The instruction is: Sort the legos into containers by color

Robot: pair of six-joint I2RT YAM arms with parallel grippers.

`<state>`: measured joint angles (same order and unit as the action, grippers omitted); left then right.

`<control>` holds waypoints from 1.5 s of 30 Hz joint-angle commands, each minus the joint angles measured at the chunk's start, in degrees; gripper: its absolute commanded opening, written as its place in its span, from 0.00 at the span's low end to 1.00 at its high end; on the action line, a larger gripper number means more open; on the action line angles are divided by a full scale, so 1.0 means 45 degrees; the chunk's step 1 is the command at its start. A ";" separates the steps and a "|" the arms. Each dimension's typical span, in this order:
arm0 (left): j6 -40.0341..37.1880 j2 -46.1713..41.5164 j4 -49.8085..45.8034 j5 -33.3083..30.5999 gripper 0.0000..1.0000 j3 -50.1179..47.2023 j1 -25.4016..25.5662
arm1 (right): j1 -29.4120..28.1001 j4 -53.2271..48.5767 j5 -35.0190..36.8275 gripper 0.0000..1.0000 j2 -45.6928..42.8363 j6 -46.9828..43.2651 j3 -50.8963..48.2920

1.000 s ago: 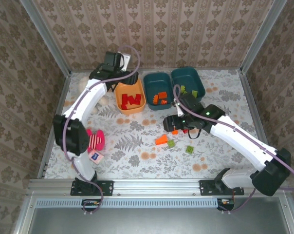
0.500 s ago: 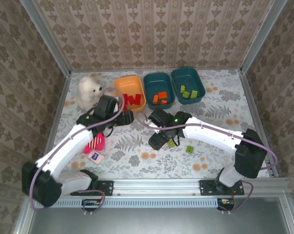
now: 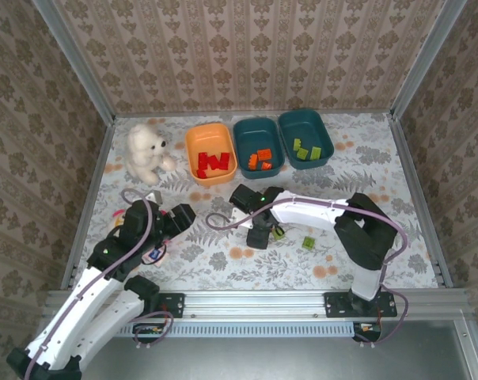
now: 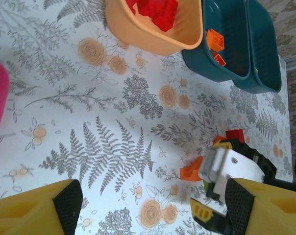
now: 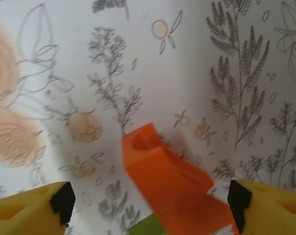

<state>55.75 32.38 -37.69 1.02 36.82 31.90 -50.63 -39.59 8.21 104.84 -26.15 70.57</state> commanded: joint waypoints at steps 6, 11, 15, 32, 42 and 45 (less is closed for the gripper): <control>0.0308 -0.0241 -0.0913 -0.0019 0.80 0.0312 0.0060 | 0.0059 -0.0245 0.1050 0.63 0.1446 -0.0186 0.1388; 0.0312 -0.0224 -0.0797 0.0028 0.79 0.0297 0.0060 | 0.0117 -0.0700 0.0788 0.47 0.1506 0.0292 0.1637; 0.0320 -0.0157 -0.0488 0.0101 0.79 0.0164 0.0060 | 0.0167 -0.0874 0.0454 0.35 0.1332 0.0651 0.1546; -0.0982 0.3615 0.2103 0.1309 0.79 0.0841 0.0426 | 0.3867 0.0930 -0.1497 0.11 -0.0330 0.5395 0.4675; -0.1657 0.6309 0.3097 0.1520 0.79 0.2098 0.0858 | 0.5756 0.2350 -0.2871 0.11 0.4191 0.9650 1.0325; -0.1553 0.6615 0.3523 0.1456 0.79 0.2114 0.0899 | 0.5929 0.2412 -0.2905 0.12 0.5730 1.0846 1.2131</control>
<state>50.06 61.28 -24.43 7.31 44.80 35.59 -24.34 -29.54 -2.61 125.73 14.31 119.83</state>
